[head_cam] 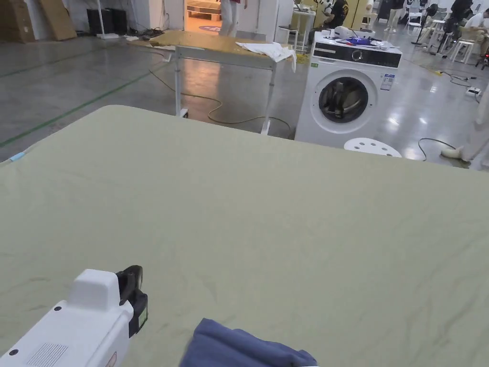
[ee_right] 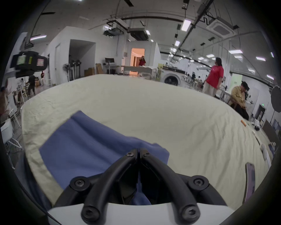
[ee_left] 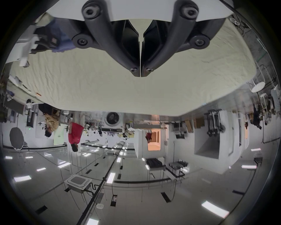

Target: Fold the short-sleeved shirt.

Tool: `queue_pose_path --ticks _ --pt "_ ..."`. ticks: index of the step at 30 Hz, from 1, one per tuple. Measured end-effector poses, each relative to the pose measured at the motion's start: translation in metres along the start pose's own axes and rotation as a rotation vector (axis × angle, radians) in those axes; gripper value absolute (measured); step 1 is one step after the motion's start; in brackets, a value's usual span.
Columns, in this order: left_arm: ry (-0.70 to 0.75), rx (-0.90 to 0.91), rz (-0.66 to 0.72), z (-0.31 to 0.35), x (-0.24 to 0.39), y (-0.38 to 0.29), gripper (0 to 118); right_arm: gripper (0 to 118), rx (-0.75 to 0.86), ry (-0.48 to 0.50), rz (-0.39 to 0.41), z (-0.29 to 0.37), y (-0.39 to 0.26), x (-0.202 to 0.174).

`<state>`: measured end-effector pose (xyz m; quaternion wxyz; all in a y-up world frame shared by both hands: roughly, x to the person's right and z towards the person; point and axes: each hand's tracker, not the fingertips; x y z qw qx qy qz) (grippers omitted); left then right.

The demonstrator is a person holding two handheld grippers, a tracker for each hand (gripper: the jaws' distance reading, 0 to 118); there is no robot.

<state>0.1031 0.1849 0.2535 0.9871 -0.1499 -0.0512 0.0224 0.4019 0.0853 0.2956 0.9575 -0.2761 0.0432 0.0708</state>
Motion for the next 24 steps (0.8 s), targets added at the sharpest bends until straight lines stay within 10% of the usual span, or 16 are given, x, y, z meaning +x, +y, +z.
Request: queue_pose_path --ticks 12,24 --pt "-0.493 -0.519 0.385 -0.066 -0.034 -0.055 72 1 0.040 -0.032 -0.008 0.000 -0.008 0.005" --pt "-0.888 -0.794 0.712 -0.148 -0.021 -0.114 75 1 0.024 -0.031 -0.034 0.000 -0.013 0.010"
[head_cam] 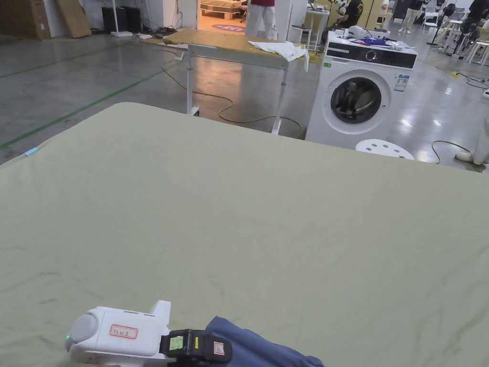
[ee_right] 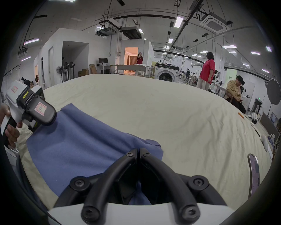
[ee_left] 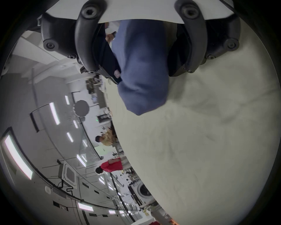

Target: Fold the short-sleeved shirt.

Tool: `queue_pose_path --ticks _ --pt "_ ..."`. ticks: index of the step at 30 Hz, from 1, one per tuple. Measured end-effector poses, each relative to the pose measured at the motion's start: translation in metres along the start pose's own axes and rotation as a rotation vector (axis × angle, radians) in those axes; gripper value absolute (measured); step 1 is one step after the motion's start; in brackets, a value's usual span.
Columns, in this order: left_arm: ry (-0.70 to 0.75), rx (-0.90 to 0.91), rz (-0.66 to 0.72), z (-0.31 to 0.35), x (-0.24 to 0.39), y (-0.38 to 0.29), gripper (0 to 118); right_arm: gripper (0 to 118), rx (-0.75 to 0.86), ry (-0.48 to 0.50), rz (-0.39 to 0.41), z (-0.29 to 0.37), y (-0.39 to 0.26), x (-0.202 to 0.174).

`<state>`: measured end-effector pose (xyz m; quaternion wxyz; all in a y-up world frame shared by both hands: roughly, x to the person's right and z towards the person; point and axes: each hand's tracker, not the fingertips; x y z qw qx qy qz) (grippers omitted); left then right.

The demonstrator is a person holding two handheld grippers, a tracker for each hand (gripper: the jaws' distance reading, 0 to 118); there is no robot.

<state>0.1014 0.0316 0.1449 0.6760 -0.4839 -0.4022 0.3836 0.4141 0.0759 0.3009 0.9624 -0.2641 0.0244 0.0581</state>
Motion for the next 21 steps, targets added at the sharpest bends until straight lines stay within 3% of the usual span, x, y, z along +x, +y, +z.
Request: queue_pose_path --ticks 3,4,5,6,9,15,21 --pt "-0.019 -0.052 0.018 -0.019 -0.001 0.004 69 1 0.003 0.000 -0.001 0.000 -0.001 0.000" --pt "-0.005 -0.060 0.011 -0.022 -0.001 0.005 61 1 0.003 0.000 -0.003 0.001 -0.001 0.001" --pt "0.025 -0.072 0.003 -0.024 -0.001 0.005 41 1 0.003 0.000 -0.004 0.001 -0.001 0.001" --pt "0.052 -0.063 -0.008 -0.024 -0.003 0.004 32 1 0.001 -0.001 -0.006 0.001 -0.001 0.001" --pt "-0.012 -0.028 0.019 -0.027 0.017 -0.022 22 1 0.000 0.002 -0.001 0.000 -0.001 0.001" --pt "-0.073 0.018 0.044 -0.012 0.025 -0.023 19 1 0.012 0.040 0.002 0.011 0.012 0.004" --pt "-0.056 0.076 0.048 0.052 0.010 -0.005 19 1 0.098 -0.001 -0.021 0.022 0.054 0.029"
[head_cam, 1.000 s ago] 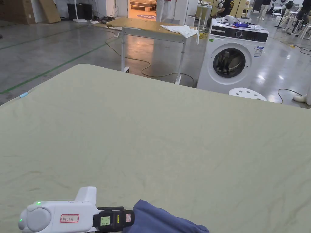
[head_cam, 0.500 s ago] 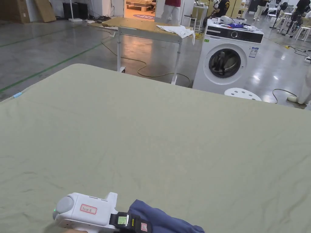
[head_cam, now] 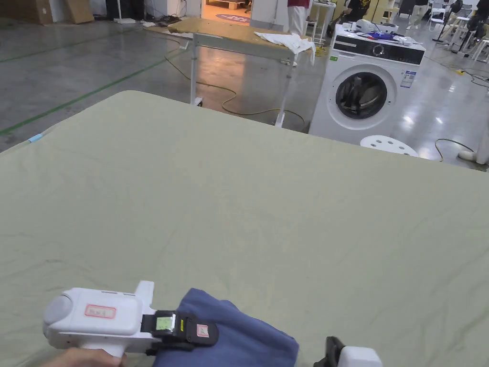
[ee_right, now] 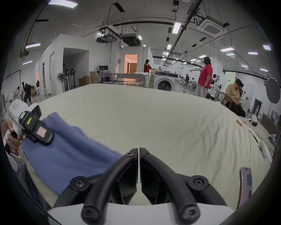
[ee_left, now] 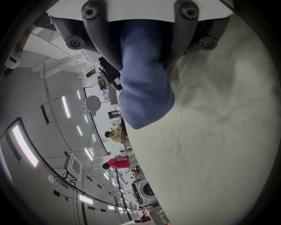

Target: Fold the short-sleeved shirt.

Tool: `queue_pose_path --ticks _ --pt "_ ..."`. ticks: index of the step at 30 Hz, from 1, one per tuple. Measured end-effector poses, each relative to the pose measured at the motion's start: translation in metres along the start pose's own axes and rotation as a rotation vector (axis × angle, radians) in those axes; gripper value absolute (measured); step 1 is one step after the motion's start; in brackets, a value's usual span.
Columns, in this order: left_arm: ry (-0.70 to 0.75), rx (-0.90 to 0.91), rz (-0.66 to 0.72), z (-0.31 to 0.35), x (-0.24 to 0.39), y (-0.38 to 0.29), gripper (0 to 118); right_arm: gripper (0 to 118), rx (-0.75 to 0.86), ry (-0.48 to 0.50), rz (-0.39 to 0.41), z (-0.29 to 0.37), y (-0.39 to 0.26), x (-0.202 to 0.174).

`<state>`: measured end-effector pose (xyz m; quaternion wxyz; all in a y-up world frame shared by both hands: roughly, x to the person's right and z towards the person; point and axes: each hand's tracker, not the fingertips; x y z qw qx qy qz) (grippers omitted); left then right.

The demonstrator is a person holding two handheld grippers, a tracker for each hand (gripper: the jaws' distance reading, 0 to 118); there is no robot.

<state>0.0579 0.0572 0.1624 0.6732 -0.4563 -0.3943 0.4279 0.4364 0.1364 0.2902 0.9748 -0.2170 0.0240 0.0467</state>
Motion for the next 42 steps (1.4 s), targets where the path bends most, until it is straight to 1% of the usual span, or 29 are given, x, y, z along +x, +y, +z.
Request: queue_pose_path --ticks 1,2,6,8,15,18,20,21,25,27,29,30,33,36,37,39,41,42 --pt "0.009 0.013 -0.013 0.015 0.003 0.005 19 1 0.014 -0.005 -0.002 0.000 0.009 0.005" --pt "0.026 0.030 -0.032 0.038 0.021 0.011 19 1 0.030 -0.012 -0.001 -0.001 0.018 0.011" --pt "0.105 0.083 -0.054 0.102 0.027 0.035 19 1 0.082 -0.050 -0.014 -0.006 0.050 0.035" --pt "0.163 0.109 -0.083 0.143 0.031 0.049 19 1 0.105 -0.079 -0.018 -0.010 0.066 0.048" --pt "0.397 0.193 -0.104 0.280 0.037 0.091 19 1 0.150 -0.145 -0.030 -0.011 0.097 0.081" --pt "0.501 0.230 -0.084 0.330 0.032 0.101 19 1 0.155 -0.162 -0.032 -0.010 0.099 0.088" --pt "0.595 0.253 -0.044 0.352 0.025 0.106 19 1 0.151 -0.171 -0.033 -0.011 0.096 0.092" --pt "0.612 0.254 -0.032 0.359 0.021 0.107 19 1 0.148 -0.173 -0.035 -0.012 0.094 0.093" --pt "0.658 0.267 0.008 0.360 -0.004 0.109 21 1 0.126 -0.172 -0.041 -0.014 0.088 0.091" --pt "0.723 0.243 0.025 0.351 -0.005 0.104 43 1 0.114 -0.167 -0.043 -0.015 0.085 0.090" --pt "0.872 0.245 -0.006 0.354 -0.003 0.105 65 1 0.106 -0.164 -0.039 -0.017 0.083 0.088" --pt "0.938 0.249 -0.034 0.352 0.005 0.103 68 1 0.103 -0.162 -0.036 -0.017 0.083 0.088" --pt "1.035 0.295 -0.076 0.361 0.016 0.101 68 1 0.099 -0.159 -0.027 -0.018 0.083 0.087" --pt "1.123 0.373 -0.180 0.360 0.035 0.098 68 1 0.097 -0.156 -0.031 -0.020 0.084 0.087" --pt "1.119 0.394 -0.214 0.355 0.041 0.094 68 1 0.096 -0.155 -0.032 -0.020 0.083 0.087" --pt "1.068 0.415 -0.260 0.337 0.055 0.087 68 1 0.095 -0.155 -0.034 -0.021 0.082 0.087" --pt "1.003 0.405 -0.290 0.311 0.061 0.078 68 1 0.091 -0.148 -0.038 -0.023 0.079 0.086" --pt "0.968 0.403 -0.322 0.287 0.077 0.065 67 1 0.090 -0.147 -0.040 -0.024 0.077 0.085"
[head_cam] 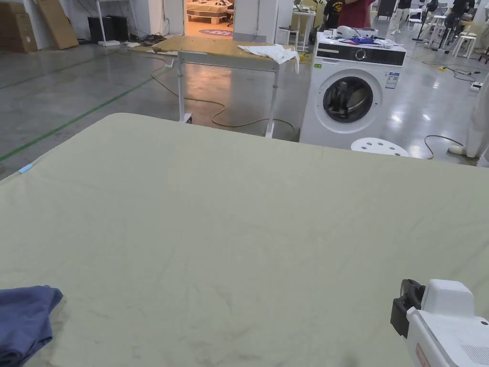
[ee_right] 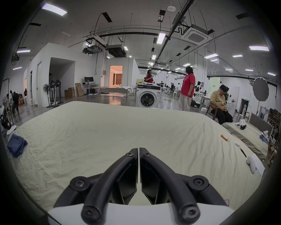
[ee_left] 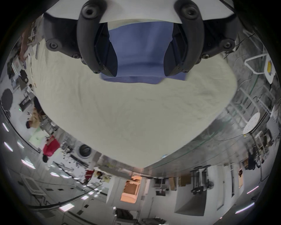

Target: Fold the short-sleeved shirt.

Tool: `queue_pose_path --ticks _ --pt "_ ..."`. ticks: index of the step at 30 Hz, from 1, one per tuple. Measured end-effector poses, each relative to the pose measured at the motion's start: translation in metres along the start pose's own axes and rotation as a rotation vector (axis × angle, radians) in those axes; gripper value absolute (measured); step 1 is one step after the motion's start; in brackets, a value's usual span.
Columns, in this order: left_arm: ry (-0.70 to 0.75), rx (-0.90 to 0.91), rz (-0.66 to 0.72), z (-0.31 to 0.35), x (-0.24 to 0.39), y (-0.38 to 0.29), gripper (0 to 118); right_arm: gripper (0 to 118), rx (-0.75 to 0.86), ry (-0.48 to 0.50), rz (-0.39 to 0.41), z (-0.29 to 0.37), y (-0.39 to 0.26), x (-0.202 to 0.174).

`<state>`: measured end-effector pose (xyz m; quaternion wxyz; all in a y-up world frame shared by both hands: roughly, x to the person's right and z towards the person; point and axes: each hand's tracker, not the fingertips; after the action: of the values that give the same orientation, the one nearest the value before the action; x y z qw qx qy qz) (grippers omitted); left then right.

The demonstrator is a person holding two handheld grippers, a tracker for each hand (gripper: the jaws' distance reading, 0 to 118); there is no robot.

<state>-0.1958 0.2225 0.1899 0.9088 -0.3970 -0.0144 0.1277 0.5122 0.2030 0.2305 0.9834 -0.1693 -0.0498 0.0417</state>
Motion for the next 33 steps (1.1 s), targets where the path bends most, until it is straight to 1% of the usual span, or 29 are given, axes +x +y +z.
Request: queue_pose_path --ticks 2,6,8,10,14,15,16,19,20,21,24,25,26,33 --pt "-0.073 0.012 -0.067 -0.009 0.036 -0.017 67 1 -0.003 0.004 -0.004 0.001 -0.003 -0.002" --pt "-0.195 0.074 -0.093 -0.030 0.111 -0.050 66 1 -0.010 0.011 -0.014 0.001 -0.007 -0.004" --pt "-0.213 0.141 -0.119 -0.041 0.139 -0.055 64 1 -0.008 0.011 -0.017 0.002 -0.008 -0.005" --pt "-0.209 0.211 -0.180 -0.046 0.184 -0.065 58 1 0.002 0.006 -0.023 0.003 -0.008 -0.005" --pt "-0.142 0.362 -0.241 -0.049 0.251 -0.067 38 1 0.041 -0.015 -0.041 0.006 -0.001 -0.003" --pt "-0.138 0.387 -0.235 -0.048 0.270 -0.067 35 1 0.054 -0.020 -0.045 0.006 0.001 -0.003" --pt "-0.127 0.432 -0.250 -0.055 0.274 -0.060 32 1 0.069 -0.027 -0.052 0.007 0.003 -0.002" --pt "-0.097 0.553 -0.330 -0.049 0.317 -0.058 20 1 0.102 -0.045 -0.066 0.007 0.007 0.001" --pt "-0.101 0.582 -0.346 -0.049 0.329 -0.059 12 1 0.110 -0.048 -0.069 0.008 0.008 0.002" --pt "-0.106 0.598 -0.347 -0.049 0.339 -0.057 9 1 0.117 -0.054 -0.072 0.008 0.009 0.002" --pt "-0.095 0.626 -0.363 -0.051 0.361 -0.059 7 1 0.131 -0.061 -0.083 0.010 0.010 0.006" --pt "-0.099 0.629 -0.367 -0.052 0.366 -0.059 2 1 0.136 -0.066 -0.082 0.010 0.010 0.007" --pt "-0.096 0.645 -0.361 -0.052 0.368 -0.060 0 1 0.141 -0.069 -0.078 0.011 0.009 0.008" --pt "-0.110 0.646 -0.344 -0.056 0.378 -0.068 0 1 0.164 -0.069 -0.075 0.014 0.007 0.012"
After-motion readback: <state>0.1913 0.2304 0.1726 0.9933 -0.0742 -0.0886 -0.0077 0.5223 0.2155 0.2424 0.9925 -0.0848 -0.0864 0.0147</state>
